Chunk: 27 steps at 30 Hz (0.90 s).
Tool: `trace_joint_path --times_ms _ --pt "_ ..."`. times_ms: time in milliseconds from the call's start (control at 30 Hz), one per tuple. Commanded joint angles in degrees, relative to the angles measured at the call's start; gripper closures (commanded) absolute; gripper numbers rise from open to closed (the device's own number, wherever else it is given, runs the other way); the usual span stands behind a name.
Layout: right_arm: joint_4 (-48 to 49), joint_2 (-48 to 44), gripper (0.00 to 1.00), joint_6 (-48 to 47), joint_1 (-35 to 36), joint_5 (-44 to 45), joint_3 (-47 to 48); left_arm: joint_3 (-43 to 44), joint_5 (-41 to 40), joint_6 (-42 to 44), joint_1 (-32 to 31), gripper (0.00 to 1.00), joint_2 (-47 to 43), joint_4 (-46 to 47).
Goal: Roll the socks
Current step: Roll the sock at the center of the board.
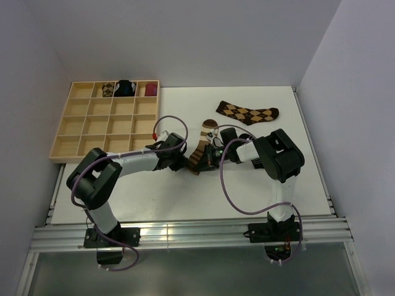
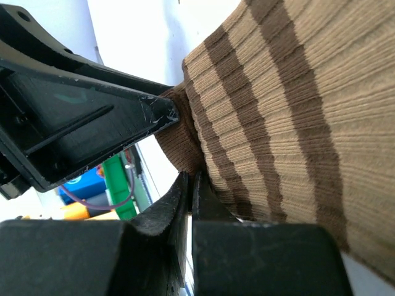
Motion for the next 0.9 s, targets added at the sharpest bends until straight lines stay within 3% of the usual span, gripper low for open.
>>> trace_joint_path --times_ms 0,167,267,467,667,867 --pt "-6.4 -2.0 0.98 -5.1 0.0 6.9 -0.3 2.8 -0.1 0.3 -0.1 0.70 1.1 -3.4" --pt "-9.9 -7.3 0.87 -9.7 1.7 12.8 -0.3 5.0 -0.2 1.3 -0.1 0.85 1.8 -7.2" --pt "-10.3 -10.7 0.70 -11.8 3.2 17.2 -1.3 7.2 -0.4 3.4 -0.1 0.91 2.4 -9.6" --pt "-7.9 -19.6 0.55 -16.8 6.5 28.4 -5.2 11.7 0.4 7.7 0.8 0.96 4.6 -15.2" --pt "-4.5 -24.8 0.52 -23.5 13.5 41.3 -7.6 15.5 2.1 11.4 1.6 0.96 7.2 -18.1" --pt "1.1 -24.8 0.48 -27.6 17.6 46.4 -9.0 17.9 3.6 13.6 2.1 0.96 8.8 -20.0"
